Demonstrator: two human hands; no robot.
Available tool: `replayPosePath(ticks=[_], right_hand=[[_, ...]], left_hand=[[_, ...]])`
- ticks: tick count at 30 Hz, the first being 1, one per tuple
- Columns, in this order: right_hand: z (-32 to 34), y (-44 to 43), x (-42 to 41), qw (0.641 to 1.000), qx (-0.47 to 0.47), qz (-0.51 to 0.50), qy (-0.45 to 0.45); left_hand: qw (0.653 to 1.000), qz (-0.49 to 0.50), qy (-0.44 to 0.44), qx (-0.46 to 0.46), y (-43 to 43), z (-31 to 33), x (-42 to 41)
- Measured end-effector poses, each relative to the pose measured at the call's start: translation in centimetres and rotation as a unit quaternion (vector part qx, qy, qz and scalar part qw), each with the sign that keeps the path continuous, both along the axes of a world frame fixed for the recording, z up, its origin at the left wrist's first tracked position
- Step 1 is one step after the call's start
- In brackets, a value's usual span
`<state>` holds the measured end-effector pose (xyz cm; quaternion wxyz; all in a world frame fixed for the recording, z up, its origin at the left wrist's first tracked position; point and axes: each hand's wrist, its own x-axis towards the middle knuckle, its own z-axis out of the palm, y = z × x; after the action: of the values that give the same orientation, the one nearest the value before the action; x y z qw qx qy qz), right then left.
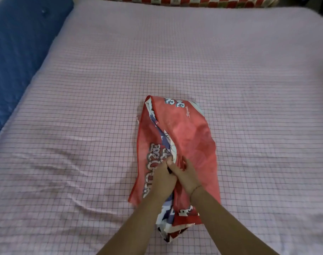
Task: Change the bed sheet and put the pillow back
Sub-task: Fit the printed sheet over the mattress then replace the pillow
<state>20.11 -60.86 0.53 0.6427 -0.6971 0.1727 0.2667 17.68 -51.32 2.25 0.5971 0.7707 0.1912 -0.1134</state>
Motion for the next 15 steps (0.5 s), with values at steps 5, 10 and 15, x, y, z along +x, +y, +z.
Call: replayPosePath(ticks=[5,10,15], right_hand=[[2.2,-2.6,2.1,0.998,-0.056,-0.006,-0.009],[1.9,-4.5,3.0,0.993,-0.101,0.030,-0.047],[1.3,-4.9,2.7,0.993,-0.101,0.032,-0.042]], left_hand=[[0.996,-0.066,0.002,-0.062,-2.0,0.6,0.9],[0.992,-0.011,0.031,-0.118,-2.5,1.3,0.6],[0.990,0.128,0.043,-0.027,-0.1,0.4,-0.4]])
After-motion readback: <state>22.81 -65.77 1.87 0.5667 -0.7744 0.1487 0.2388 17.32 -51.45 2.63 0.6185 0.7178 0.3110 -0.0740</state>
